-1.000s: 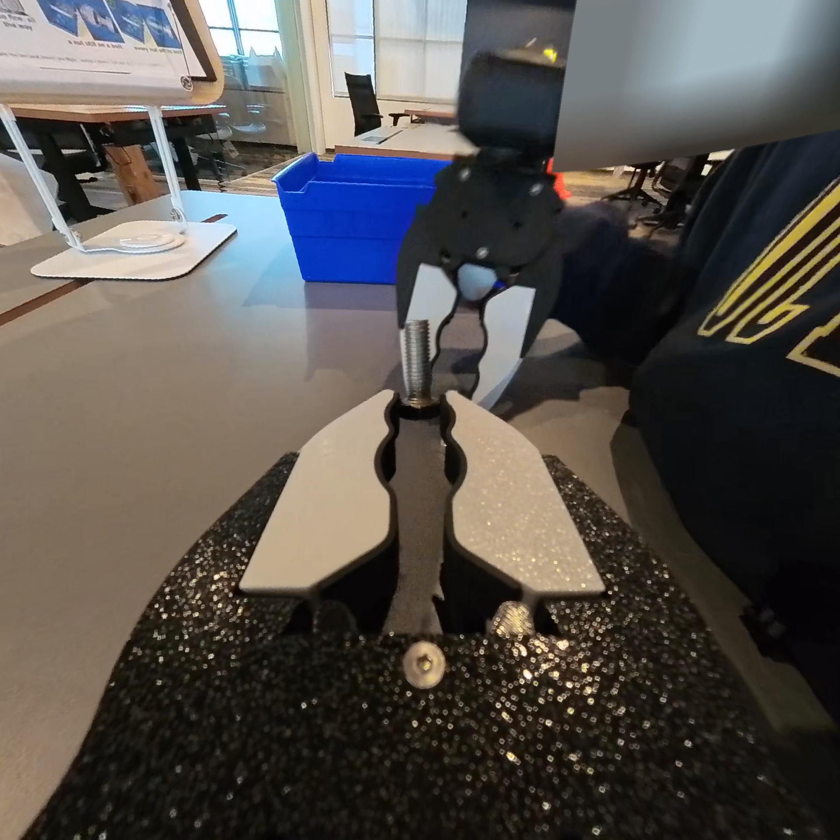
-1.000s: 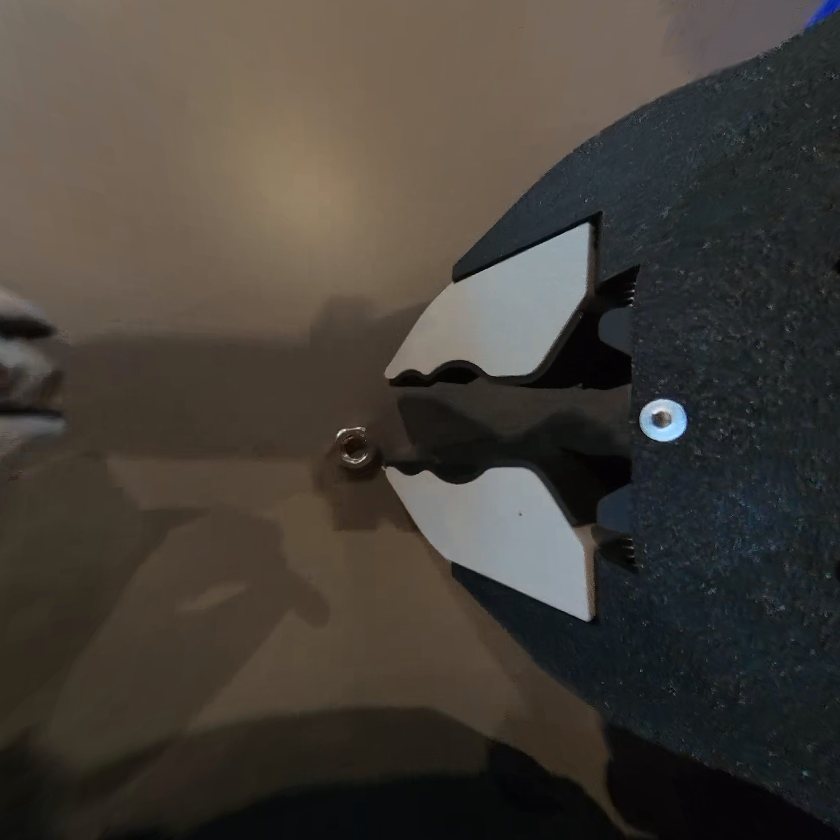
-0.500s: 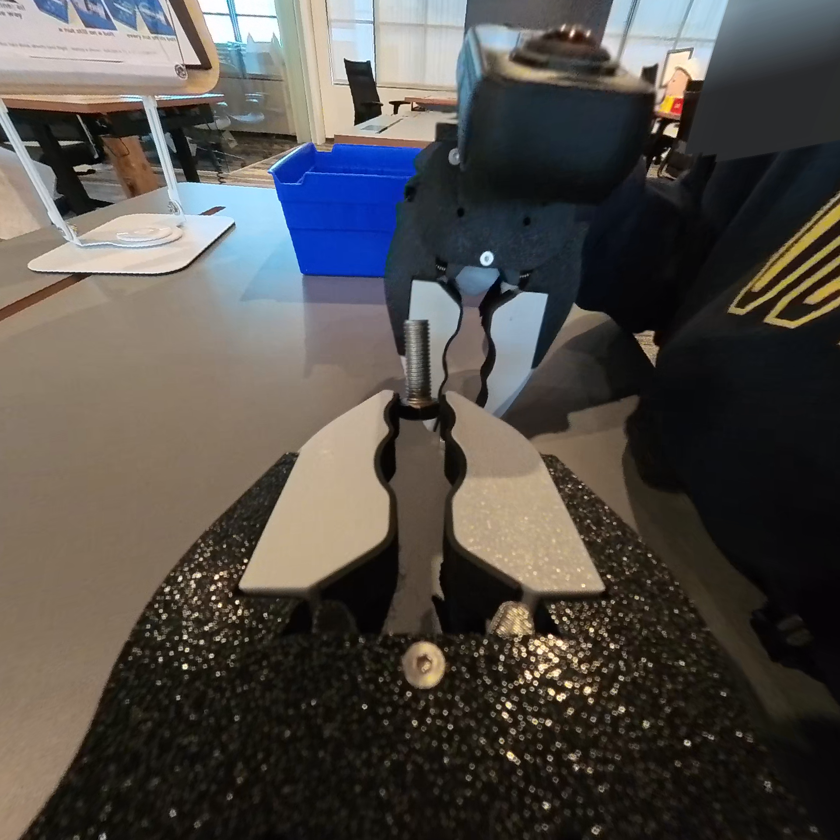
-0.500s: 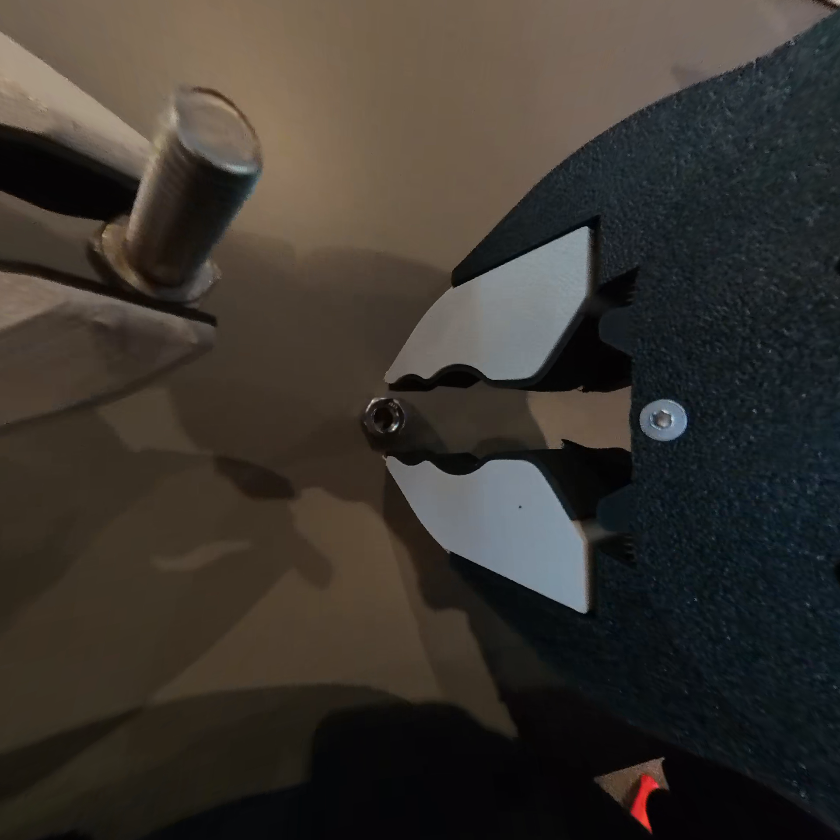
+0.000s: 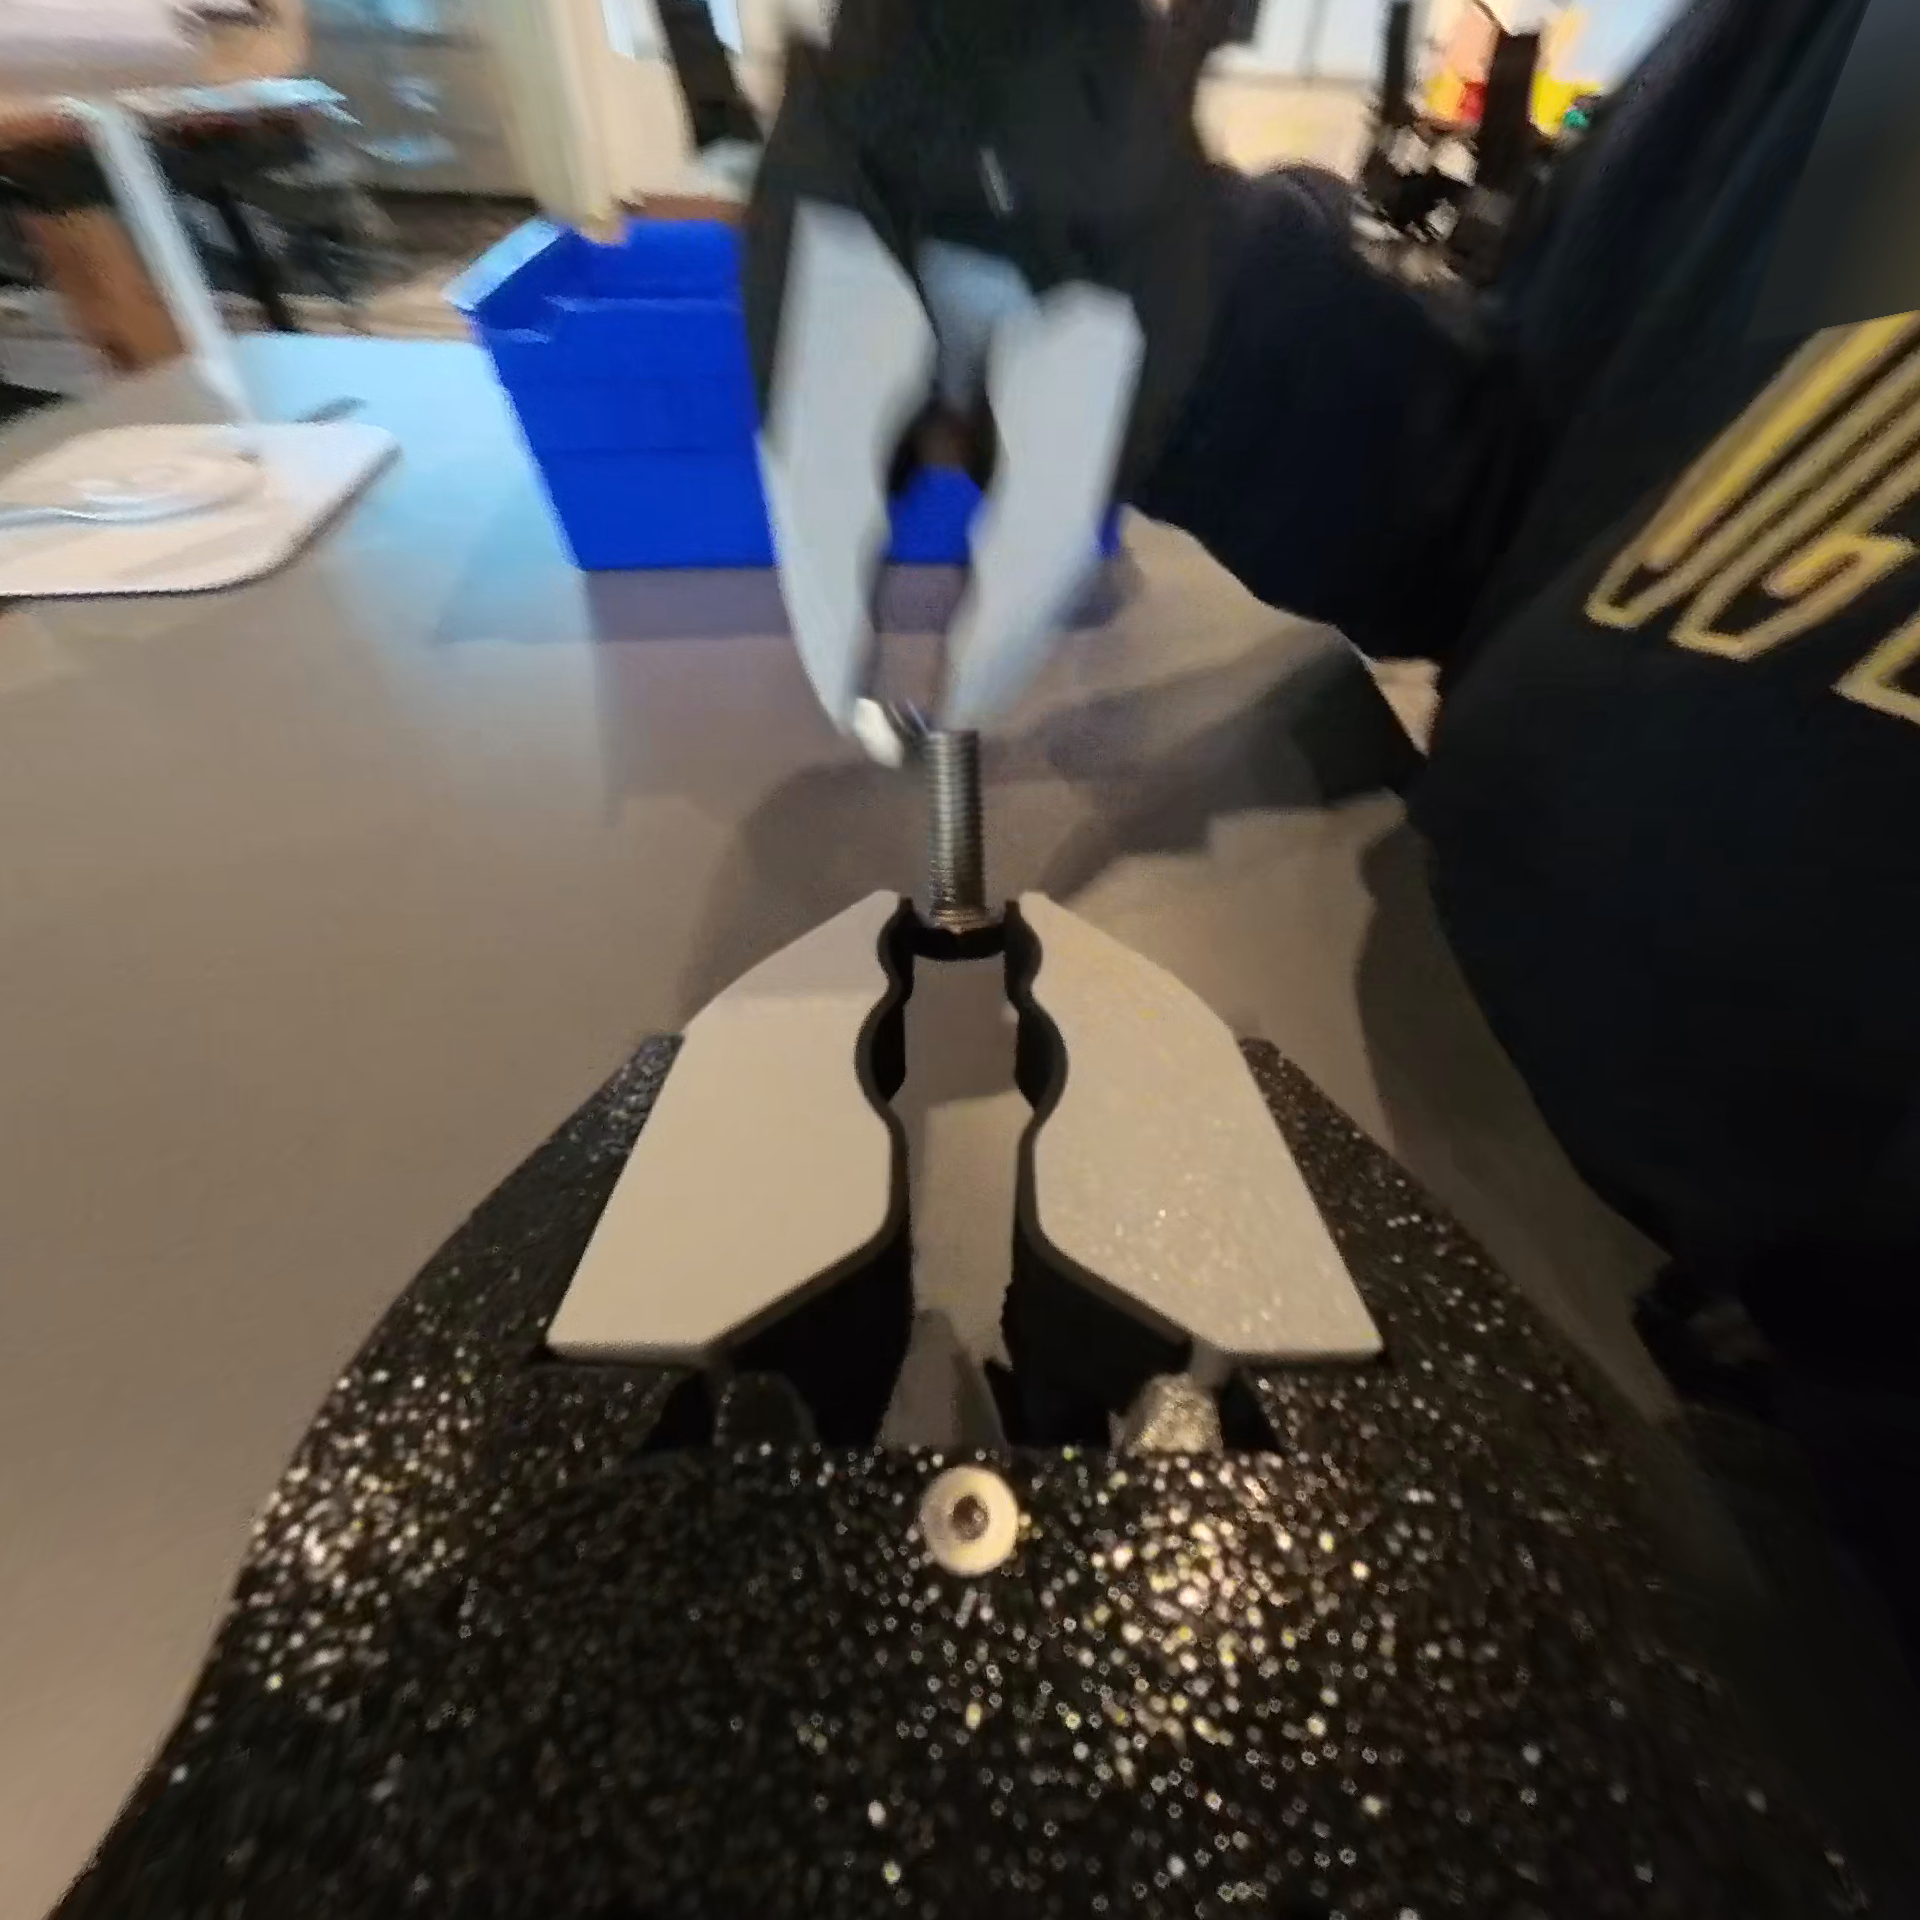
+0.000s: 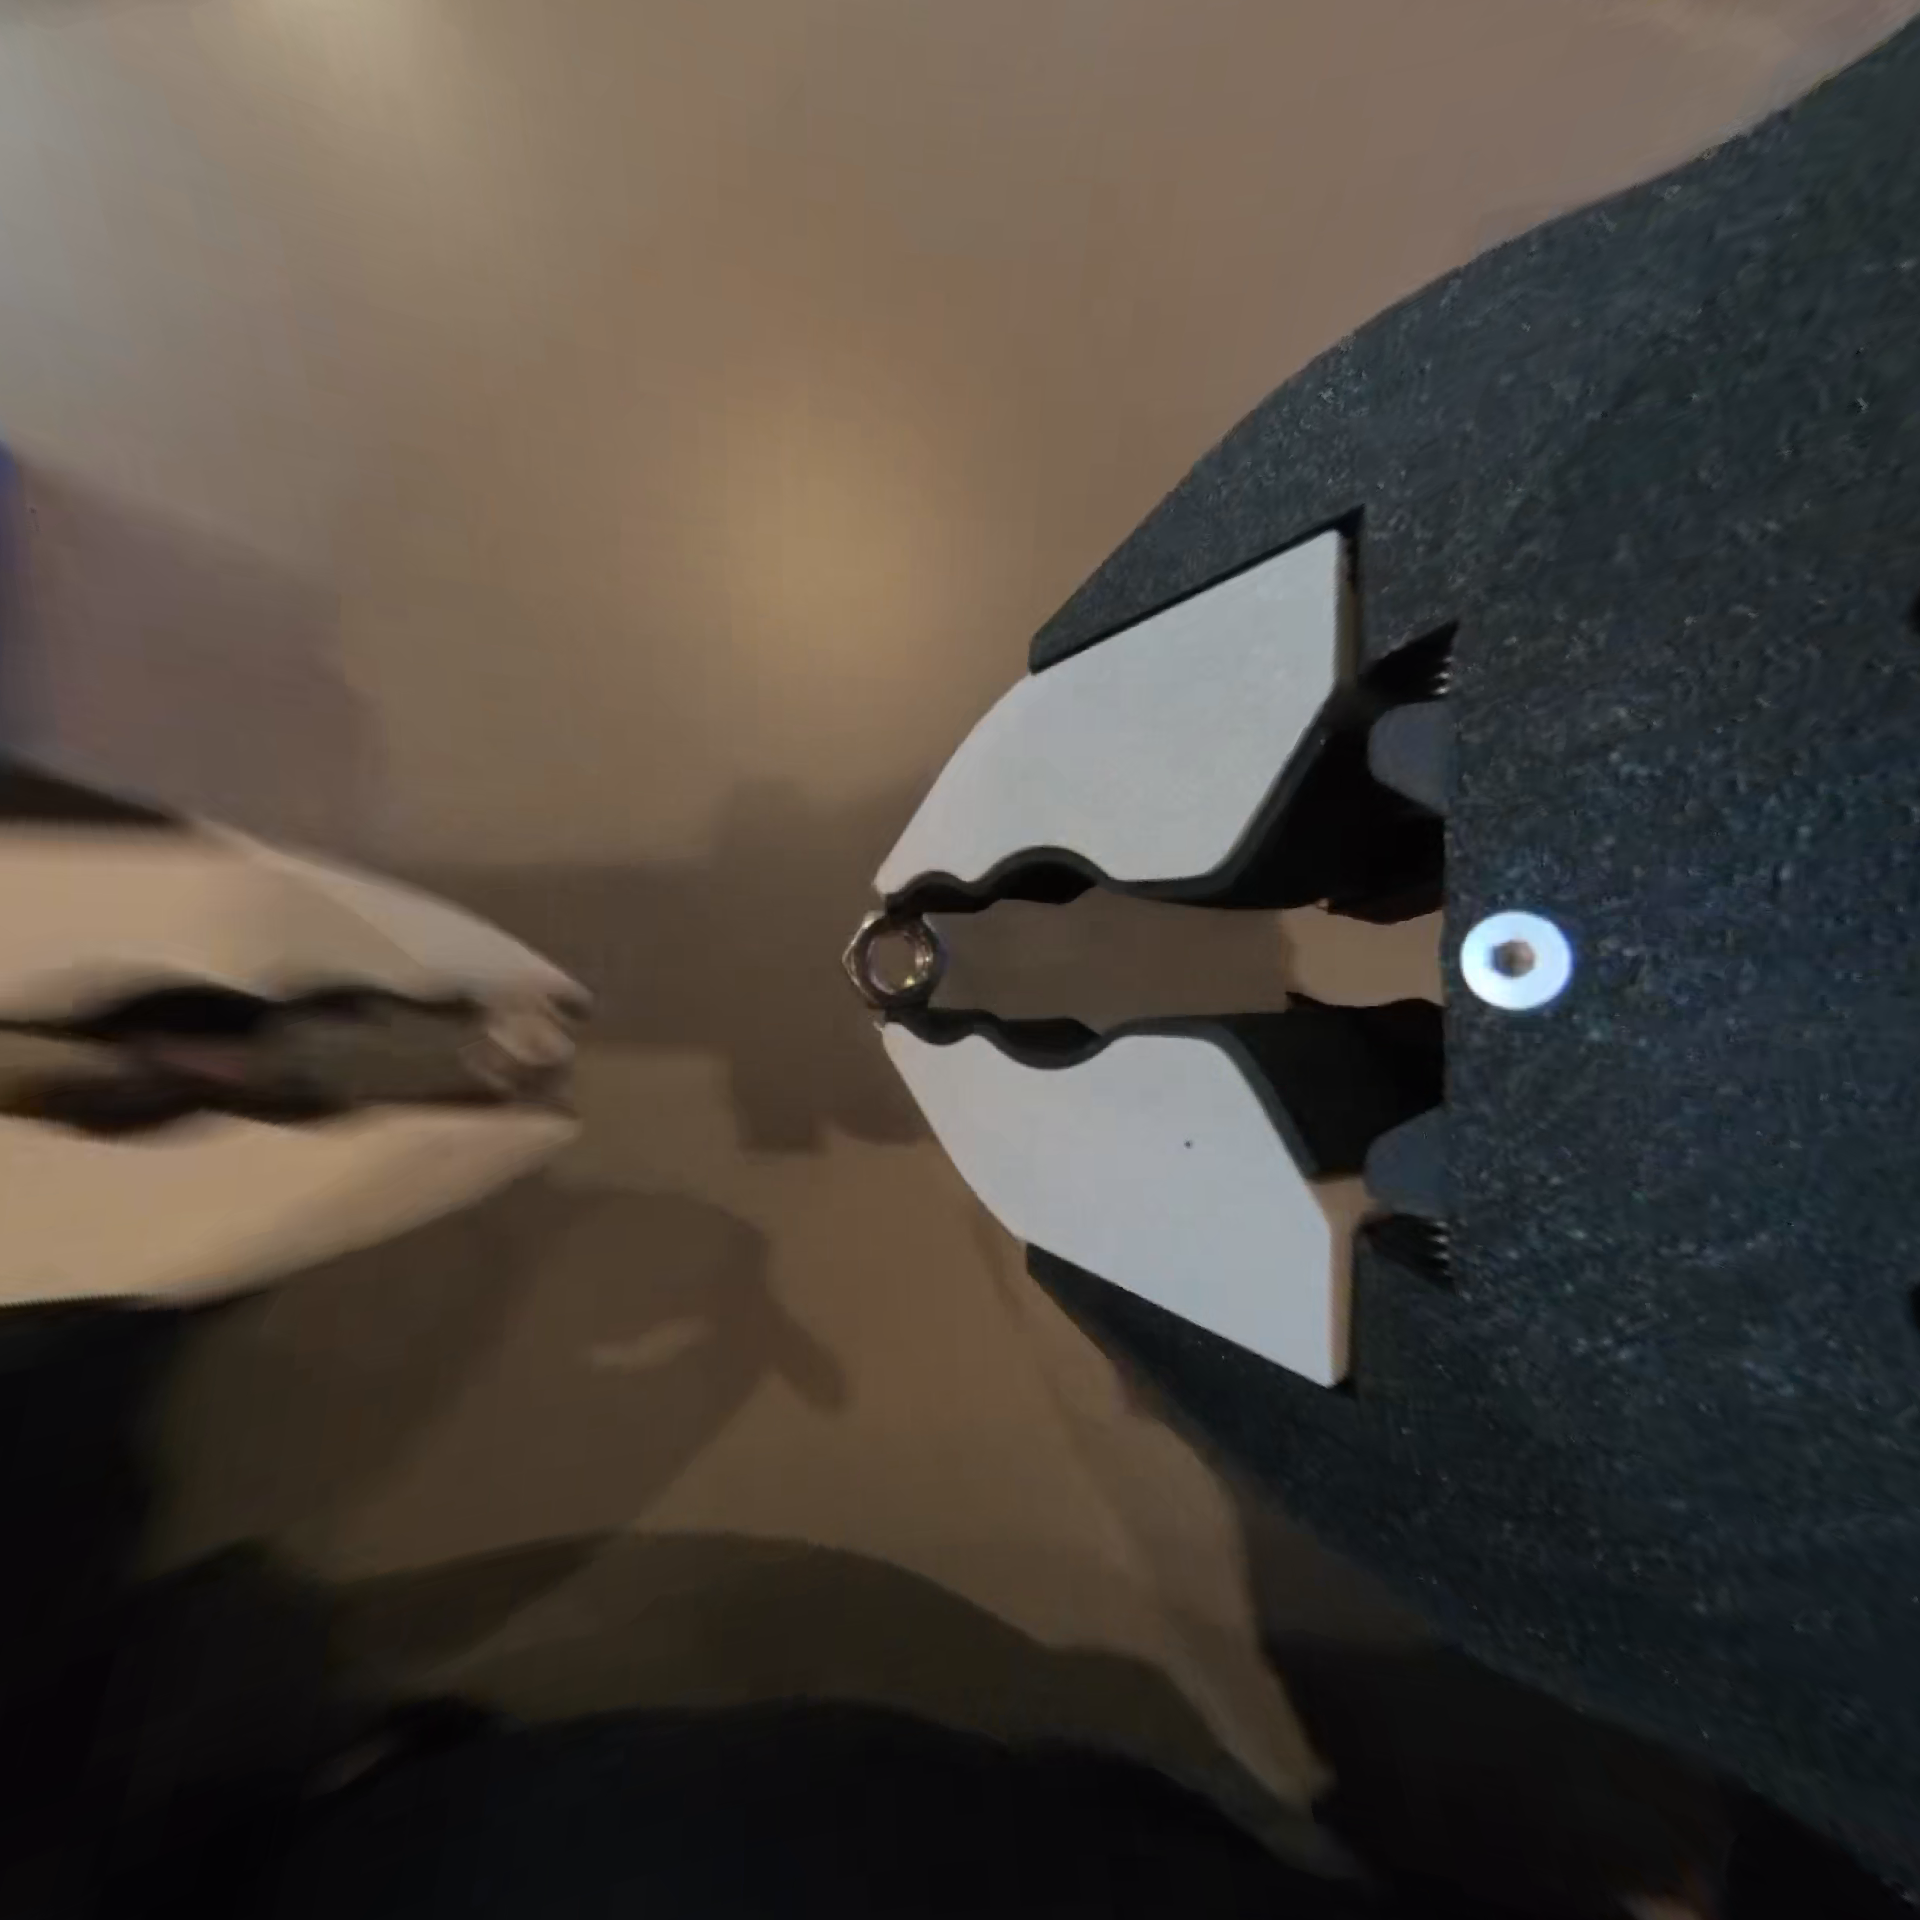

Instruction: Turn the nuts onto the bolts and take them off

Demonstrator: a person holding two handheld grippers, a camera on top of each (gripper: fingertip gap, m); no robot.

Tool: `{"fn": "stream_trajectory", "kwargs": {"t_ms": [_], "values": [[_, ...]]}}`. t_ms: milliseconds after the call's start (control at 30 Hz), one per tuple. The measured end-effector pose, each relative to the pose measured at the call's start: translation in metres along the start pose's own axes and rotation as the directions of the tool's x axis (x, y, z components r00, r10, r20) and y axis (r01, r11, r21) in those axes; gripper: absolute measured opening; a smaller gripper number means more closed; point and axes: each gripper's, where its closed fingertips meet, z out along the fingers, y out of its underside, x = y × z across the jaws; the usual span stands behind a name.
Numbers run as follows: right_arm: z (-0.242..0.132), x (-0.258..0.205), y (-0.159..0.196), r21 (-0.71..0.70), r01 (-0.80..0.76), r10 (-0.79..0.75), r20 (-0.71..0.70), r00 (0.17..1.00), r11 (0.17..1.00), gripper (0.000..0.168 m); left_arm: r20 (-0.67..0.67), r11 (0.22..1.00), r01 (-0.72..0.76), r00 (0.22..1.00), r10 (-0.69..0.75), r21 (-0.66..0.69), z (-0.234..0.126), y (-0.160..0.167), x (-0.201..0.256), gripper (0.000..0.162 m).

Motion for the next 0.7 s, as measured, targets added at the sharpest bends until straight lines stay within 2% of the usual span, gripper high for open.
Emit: {"fn": "stream_trajectory", "kwargs": {"t_ms": [100, 167, 433, 700], "values": [[-0.020, -0.004, -0.022, 0.230, 0.062, -0.066, 0.010, 0.998, 0.971, 0.017, -0.091, 0.999, 0.007, 0.996, -0.011, -0.045, 0.007, 0.007, 0.013, 0.016], [-0.022, -0.017, -0.032, 0.319, 0.091, -0.118, 0.069, 0.991, 0.943, 0.017, -0.125, 0.998, 0.003, 0.992, -0.011, -0.066, 0.010, 0.010, 0.019, 0.016], [0.000, -0.041, -0.034, 0.271, 0.243, -0.283, 0.119, 0.952, 0.931, 0.018, -0.198, 0.998, 0.025, 0.980, -0.037, -0.064, 0.010, 0.009, 0.030, 0.016], [0.003, -0.048, -0.039, 0.300, 0.249, -0.308, 0.167, 0.937, 0.921, 0.017, -0.230, 0.996, 0.023, 0.972, -0.041, -0.081, 0.011, 0.011, 0.035, 0.016]]}}
